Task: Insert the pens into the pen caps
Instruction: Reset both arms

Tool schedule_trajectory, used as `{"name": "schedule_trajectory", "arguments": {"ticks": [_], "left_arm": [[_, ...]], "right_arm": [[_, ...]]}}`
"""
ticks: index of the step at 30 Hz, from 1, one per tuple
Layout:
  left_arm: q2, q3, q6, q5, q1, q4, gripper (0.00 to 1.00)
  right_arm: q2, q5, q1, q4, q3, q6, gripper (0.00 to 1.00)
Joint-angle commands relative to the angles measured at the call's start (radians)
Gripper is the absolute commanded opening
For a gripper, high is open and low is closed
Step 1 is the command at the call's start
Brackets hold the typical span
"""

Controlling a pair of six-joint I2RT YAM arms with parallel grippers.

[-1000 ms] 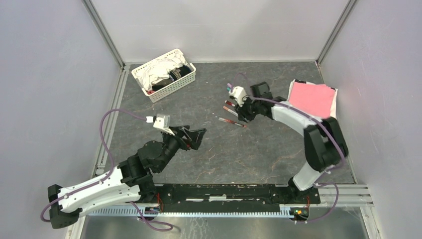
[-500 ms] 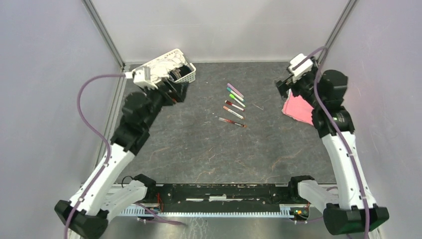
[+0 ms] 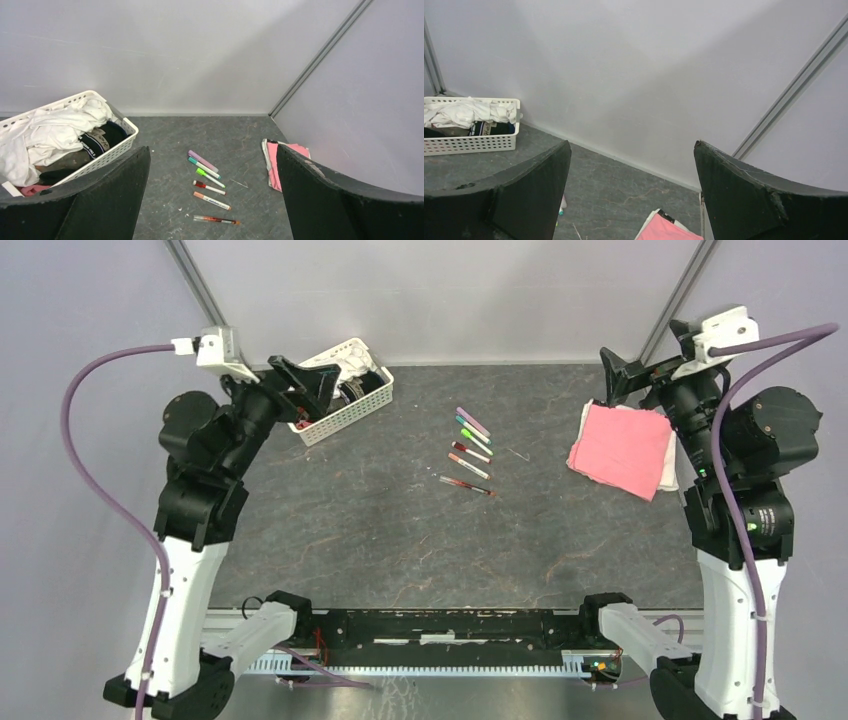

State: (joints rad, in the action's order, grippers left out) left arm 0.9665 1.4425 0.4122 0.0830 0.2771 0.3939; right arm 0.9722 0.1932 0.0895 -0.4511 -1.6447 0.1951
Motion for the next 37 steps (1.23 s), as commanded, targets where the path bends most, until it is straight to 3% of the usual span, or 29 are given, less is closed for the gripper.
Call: {"name": "schedule_trajectory", "arguments": {"ticks": [1, 16, 37], "left_arm": [[-0.027, 0.051, -0.074, 0.025, -0.003, 0.076, 1.0], [-0.059, 0.016, -0.076, 0.091, -0.003, 0.072, 1.0], [-0.092, -0.069, -0.055, 0.133, -0.003, 0.025, 1.0]], "right_arm": [[0.017, -0.036, -0.003, -0.068, -0.045, -0.076, 0.98], [0.018, 0.117, -0.003, -0.089, -0.018, -0.002, 0.98], [0.005, 0.184, -0.031, -0.076, 0.026, 0.028, 0.98]]}}
